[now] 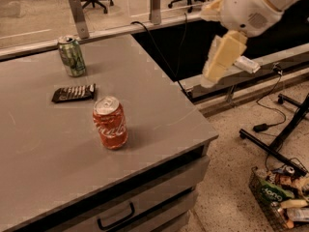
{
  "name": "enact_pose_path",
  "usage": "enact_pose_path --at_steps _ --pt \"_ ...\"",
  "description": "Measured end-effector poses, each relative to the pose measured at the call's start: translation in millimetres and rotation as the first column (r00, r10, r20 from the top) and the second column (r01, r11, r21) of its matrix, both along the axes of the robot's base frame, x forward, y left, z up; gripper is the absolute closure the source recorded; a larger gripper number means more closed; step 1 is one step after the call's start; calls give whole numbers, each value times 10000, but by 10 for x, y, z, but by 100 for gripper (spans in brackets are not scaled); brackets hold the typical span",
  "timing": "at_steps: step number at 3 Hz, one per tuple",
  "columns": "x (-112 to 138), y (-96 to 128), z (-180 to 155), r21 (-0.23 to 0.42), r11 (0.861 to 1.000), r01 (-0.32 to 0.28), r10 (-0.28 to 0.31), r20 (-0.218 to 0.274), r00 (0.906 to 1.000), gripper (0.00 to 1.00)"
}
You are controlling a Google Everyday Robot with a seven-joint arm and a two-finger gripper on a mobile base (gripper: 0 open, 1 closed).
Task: Knock coke can over
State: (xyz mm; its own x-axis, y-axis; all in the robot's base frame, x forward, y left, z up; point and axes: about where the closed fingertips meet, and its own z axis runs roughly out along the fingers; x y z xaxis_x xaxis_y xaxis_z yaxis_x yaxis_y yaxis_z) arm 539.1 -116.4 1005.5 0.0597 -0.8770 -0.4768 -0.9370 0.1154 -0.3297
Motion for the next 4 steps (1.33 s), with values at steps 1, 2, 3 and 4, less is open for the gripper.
enact_pose_path --at_steps 1,2,3,4 --pt "182 516 124 1483 9828 -1098 1054 375 9937 0" --pt "164 556 140 1594 9803 -1164 1122 354 9931 0" --pt "162 548 137 1553 9812 -1145 1103 354 9933 0" --pt "116 783 57 2480 9473 -2026 2027 254 9789 0"
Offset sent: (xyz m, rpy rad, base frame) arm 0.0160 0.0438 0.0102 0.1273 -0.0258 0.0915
